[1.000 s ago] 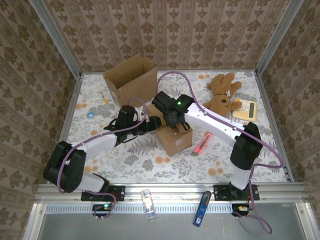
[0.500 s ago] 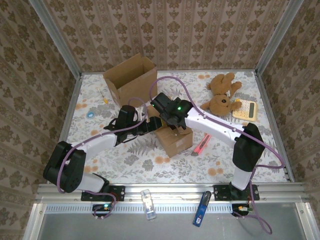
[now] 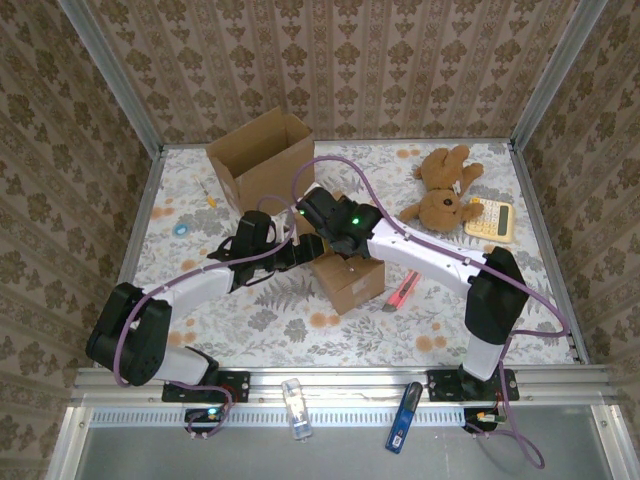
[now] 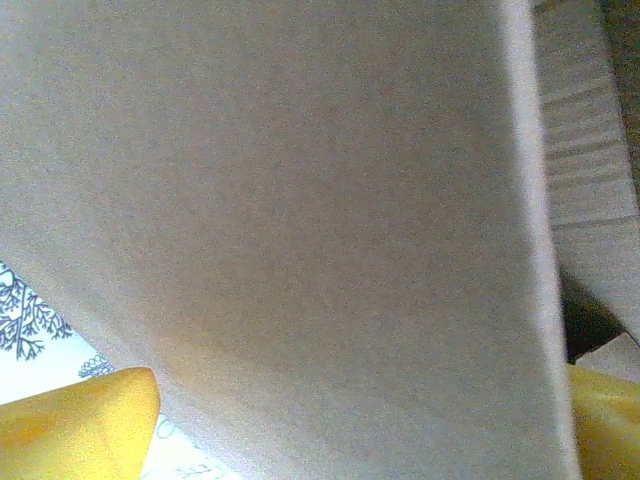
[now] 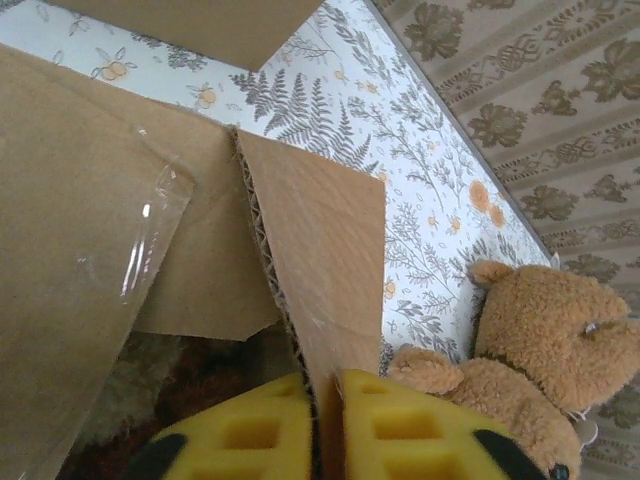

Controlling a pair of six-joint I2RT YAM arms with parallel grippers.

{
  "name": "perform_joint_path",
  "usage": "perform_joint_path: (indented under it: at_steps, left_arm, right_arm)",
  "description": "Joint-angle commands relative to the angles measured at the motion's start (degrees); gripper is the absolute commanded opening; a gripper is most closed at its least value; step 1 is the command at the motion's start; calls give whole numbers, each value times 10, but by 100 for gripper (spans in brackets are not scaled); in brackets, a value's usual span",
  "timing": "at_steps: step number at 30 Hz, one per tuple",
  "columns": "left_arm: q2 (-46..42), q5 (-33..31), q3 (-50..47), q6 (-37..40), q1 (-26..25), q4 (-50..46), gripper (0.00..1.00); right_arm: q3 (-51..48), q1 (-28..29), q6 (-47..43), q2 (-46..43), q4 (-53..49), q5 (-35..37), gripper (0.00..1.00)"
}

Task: Unpack the express box

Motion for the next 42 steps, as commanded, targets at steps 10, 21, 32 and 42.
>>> perform_joint_path:
  at_steps: [10,21,32,42]
  left_arm:
    - [-1,-24,-75,26,7,-93,90]
    - [-2,-27,-89,31,17,-96,90]
    - [5,-33,-108,38,22,-93,91]
    - [-26,21,-20,50,3,-107,95]
  right_arm:
    - [-2,-83,100,-46,2,-13,0]
    - [-76,-164,244,-105,-9,-87,0]
    - [-125,-200,305,-138,-18,-86,0]
    - [-137,-182,297,-160,14,-218,0]
